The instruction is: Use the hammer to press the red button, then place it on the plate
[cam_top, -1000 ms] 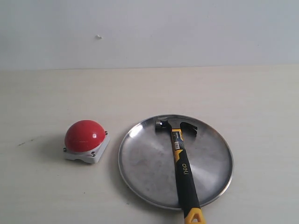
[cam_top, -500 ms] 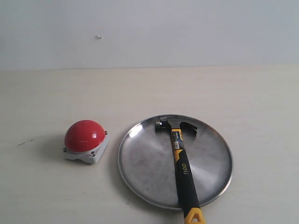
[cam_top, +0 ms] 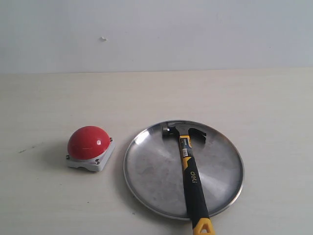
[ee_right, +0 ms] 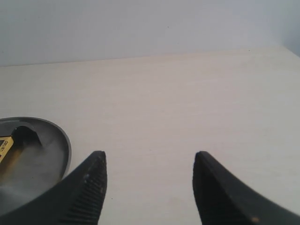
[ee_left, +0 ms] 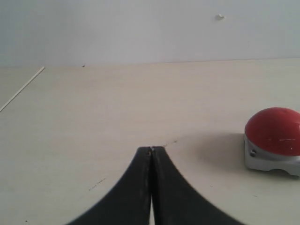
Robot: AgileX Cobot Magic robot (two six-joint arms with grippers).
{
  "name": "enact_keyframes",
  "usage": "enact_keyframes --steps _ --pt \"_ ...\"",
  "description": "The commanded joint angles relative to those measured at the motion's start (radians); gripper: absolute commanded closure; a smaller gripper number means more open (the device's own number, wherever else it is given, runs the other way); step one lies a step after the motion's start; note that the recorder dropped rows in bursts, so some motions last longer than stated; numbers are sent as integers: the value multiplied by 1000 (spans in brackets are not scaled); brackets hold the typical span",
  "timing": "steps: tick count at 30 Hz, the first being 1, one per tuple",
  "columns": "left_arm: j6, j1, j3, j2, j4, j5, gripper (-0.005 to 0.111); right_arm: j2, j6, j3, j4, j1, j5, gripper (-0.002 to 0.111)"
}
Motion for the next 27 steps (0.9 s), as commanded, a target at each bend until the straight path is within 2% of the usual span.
enact_keyframes --steps 1,6,11,13,17,27 --pt "-15 5 3 -7 5 46 107 -5 2 2 0 -5 -12 54" --pt "-180 5 3 -7 116 42 107 -5 2 2 -3 -5 -12 54" --pt "-488 5 3 -7 228 50 107 -5 2 2 -3 -5 -12 54" --pt "-549 5 3 -7 241 50 107 -5 2 2 -3 -5 -12 54" --pt "-556 5 3 -7 322 50 107 -5 2 2 -3 -5 -12 54" --pt "-553 5 3 -7 323 50 107 -5 2 2 -3 -5 -12 54"
